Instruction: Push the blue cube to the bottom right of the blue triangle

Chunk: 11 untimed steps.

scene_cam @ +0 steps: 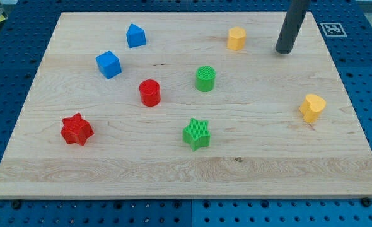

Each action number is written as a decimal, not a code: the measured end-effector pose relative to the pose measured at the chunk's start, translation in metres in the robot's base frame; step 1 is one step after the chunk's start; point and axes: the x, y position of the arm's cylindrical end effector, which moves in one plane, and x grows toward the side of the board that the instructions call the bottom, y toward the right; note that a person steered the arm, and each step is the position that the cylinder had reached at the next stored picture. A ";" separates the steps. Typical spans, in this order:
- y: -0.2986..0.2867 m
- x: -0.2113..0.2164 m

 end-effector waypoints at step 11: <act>-0.156 0.009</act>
